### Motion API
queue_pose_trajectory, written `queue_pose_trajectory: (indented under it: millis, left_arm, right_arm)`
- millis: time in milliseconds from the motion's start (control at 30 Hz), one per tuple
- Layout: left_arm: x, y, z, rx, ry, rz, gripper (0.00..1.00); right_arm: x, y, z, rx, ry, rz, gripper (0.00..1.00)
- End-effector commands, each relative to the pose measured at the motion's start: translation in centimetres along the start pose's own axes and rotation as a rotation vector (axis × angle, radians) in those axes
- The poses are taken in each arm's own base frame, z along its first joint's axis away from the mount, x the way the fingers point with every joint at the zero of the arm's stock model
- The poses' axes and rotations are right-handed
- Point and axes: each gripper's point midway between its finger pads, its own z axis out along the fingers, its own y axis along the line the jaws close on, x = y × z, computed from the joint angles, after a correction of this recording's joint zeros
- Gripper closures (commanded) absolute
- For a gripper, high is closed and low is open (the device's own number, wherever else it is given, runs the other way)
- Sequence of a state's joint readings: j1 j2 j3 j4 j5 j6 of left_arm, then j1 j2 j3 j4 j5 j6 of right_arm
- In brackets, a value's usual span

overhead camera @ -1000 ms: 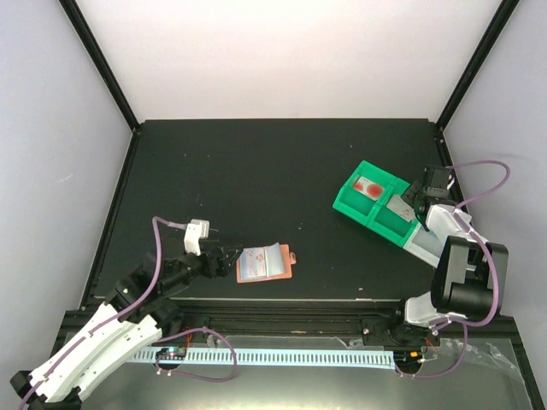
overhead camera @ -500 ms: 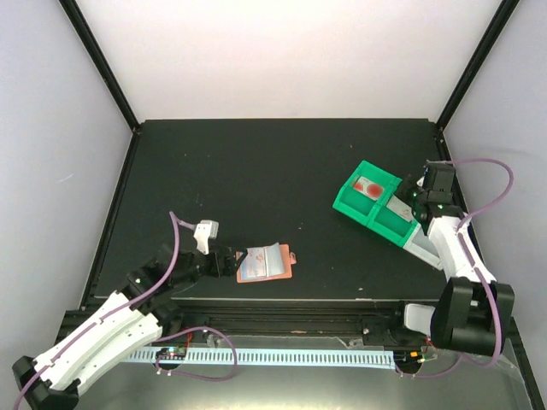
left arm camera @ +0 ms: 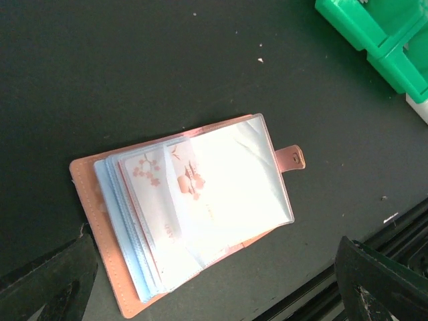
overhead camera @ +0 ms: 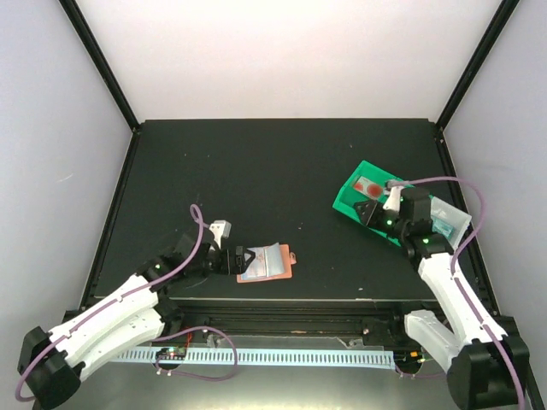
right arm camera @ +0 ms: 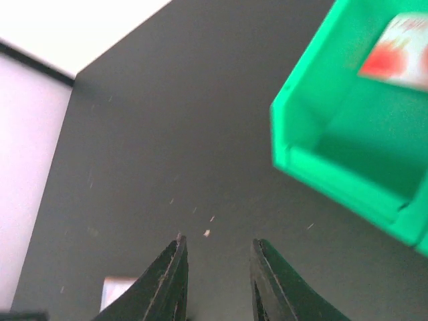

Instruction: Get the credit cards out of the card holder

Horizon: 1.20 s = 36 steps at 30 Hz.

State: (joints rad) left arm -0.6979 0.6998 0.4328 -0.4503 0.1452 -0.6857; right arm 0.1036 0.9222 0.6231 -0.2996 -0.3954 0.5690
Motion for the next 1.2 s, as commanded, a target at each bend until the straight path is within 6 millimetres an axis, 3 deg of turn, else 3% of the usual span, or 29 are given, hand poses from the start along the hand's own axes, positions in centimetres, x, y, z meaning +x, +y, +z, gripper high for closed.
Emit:
queue_pose_trajectory:
  millis: [0, 300, 667, 933, 1033, 1167]
  left_arm:
    - [-0.2, -0.8, 1.2, 0.063, 0.005, -0.064, 0.01]
    - [1.0, 0.6, 2.9, 0.108, 0.055, -0.191, 0.04]
    - [0.4, 3.2, 1.9, 0.142, -0.006, -0.333, 0.04]
    - [0.5, 3.3, 1.1, 0.166, -0.027, -0.34, 0.01]
    - [0.7, 3.2, 1.1, 0.169, -0.02, -0.34, 0.01]
    - [1.1, 3.1, 1.2, 0.188, -0.001, -0.368, 0.01]
  right_arm:
    - [3.9, 2.9, 0.5, -0.099, 0.092, 0.007, 0.72]
    - [11.5, 6.1, 2.4, -0.177, 0.24, 0.006, 0.72]
    - [16.7, 12.7, 4.4, -0.285, 0.363, -0.06, 0.71]
    - [21.6, 17.6, 6.8, -0.305, 0.477, -0.173, 0.71]
    - [23.1, 18.6, 8.1, -0.29, 0.513, -0.206, 0.71]
    - [24.4, 17.9, 9.6, -0.241, 0.54, -0.237, 0.71]
